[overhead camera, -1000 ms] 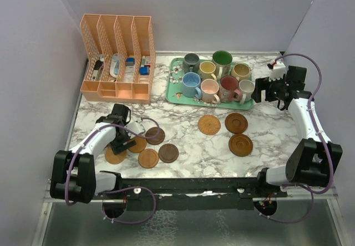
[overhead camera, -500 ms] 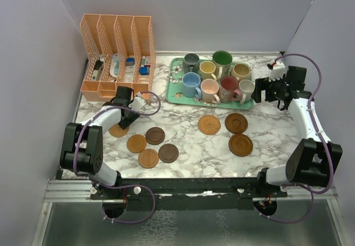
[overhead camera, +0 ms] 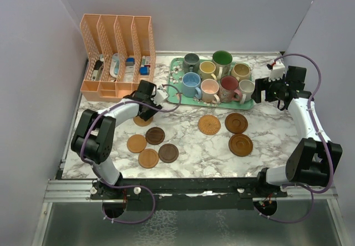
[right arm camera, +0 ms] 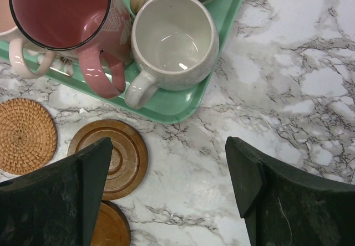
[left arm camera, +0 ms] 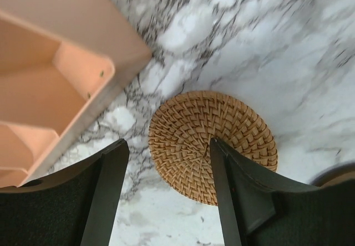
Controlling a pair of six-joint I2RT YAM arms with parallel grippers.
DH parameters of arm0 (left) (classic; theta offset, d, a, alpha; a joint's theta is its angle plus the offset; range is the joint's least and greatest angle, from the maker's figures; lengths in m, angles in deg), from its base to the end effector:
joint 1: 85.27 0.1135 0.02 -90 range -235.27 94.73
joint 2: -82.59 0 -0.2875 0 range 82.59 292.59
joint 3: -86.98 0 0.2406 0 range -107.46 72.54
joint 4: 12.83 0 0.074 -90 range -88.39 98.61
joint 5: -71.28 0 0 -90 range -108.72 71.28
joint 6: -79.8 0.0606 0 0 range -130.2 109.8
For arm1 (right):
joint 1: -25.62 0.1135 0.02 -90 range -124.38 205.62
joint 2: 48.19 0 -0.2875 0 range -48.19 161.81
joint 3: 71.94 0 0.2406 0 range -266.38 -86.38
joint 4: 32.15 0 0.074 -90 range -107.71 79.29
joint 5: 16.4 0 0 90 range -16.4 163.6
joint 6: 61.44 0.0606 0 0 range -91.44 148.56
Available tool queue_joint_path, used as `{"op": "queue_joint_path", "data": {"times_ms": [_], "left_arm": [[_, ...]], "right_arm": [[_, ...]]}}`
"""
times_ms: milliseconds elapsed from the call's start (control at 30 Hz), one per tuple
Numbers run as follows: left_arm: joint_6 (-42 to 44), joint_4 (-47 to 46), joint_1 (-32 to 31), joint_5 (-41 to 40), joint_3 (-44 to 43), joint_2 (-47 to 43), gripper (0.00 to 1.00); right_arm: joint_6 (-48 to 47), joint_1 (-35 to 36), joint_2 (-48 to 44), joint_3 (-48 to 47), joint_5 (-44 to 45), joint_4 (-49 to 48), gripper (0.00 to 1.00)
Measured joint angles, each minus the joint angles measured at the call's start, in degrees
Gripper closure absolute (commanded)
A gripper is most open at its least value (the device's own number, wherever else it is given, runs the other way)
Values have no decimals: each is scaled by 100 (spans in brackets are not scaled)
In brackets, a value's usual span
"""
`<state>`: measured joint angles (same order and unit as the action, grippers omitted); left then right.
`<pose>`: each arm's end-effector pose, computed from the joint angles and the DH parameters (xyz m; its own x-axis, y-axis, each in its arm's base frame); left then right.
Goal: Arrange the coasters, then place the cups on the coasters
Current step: Move the coaster to the center of the board.
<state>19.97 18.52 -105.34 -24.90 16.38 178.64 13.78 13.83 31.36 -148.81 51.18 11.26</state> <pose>0.3226 -0.1109 0.1837 -0.5358 0.7277 -0.4281 0.6421 0.6805 0.3531 0.2968 -0.0383 0.2913 -0.6640 -0.1023 -0.7407 -0.2476 0.9648 0.0888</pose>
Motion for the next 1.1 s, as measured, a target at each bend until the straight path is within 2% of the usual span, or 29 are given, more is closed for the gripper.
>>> {"op": "queue_joint_path", "data": {"times_ms": [300,567,1100], "left_arm": [[-184,-133,-695,225,-535,485,36],[-234,-192,-1617,723,-809,730,37],[-131,11,-3027,1506,-780,721,41]], "right_arm": [[-4,0,7,0,0,4,16],[-4,0,35,0,0,15,16],[-9,0,61,0,2,17,16]]}}
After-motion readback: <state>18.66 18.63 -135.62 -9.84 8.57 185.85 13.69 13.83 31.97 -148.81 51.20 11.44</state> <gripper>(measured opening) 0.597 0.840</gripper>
